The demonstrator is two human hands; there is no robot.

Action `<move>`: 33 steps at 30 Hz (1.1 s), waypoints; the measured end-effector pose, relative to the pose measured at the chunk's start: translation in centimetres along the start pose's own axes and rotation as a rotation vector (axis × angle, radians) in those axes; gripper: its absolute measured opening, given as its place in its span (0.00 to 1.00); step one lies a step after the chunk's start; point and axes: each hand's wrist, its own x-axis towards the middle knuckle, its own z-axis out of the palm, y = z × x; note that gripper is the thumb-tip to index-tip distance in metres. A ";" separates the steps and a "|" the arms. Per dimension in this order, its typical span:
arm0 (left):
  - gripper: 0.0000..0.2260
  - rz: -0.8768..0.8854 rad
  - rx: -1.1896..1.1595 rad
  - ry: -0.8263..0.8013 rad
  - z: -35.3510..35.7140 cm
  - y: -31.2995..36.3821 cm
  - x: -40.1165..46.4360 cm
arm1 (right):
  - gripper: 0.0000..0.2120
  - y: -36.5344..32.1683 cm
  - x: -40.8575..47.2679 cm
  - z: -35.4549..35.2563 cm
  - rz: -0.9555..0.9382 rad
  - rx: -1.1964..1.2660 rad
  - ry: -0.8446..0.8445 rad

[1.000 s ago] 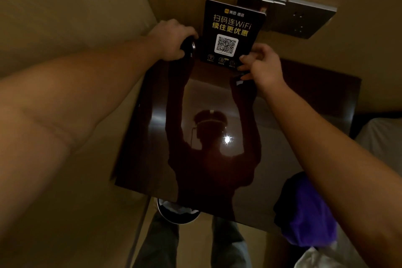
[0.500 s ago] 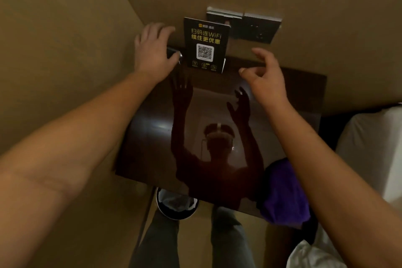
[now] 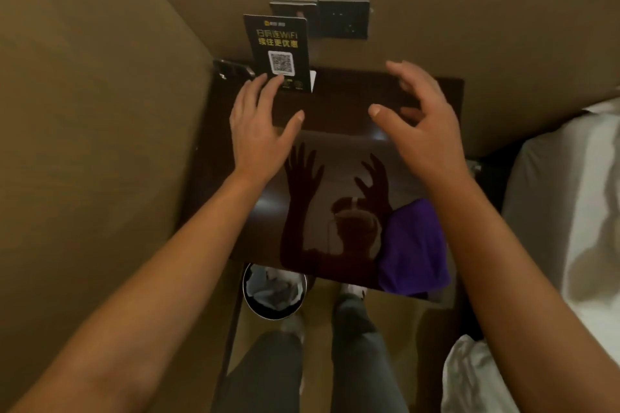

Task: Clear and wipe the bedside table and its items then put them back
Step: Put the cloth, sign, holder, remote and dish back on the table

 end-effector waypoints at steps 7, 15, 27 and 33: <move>0.26 0.090 -0.049 -0.086 2.0 3.2 -4.4 | 0.26 1.6 -7.6 -2.5 0.057 0.034 0.137; 0.22 0.311 -0.167 -0.167 4.4 6.6 -8.3 | 0.26 4.1 -17.0 -4.2 0.145 -0.011 0.328; 0.21 0.561 -0.195 -0.416 7.3 12.9 -22.1 | 0.27 6.8 -35.8 -6.4 0.337 -0.120 0.631; 0.21 0.775 -0.266 -0.519 9.7 18.7 -30.3 | 0.24 9.1 -46.1 -9.2 0.446 -0.136 0.809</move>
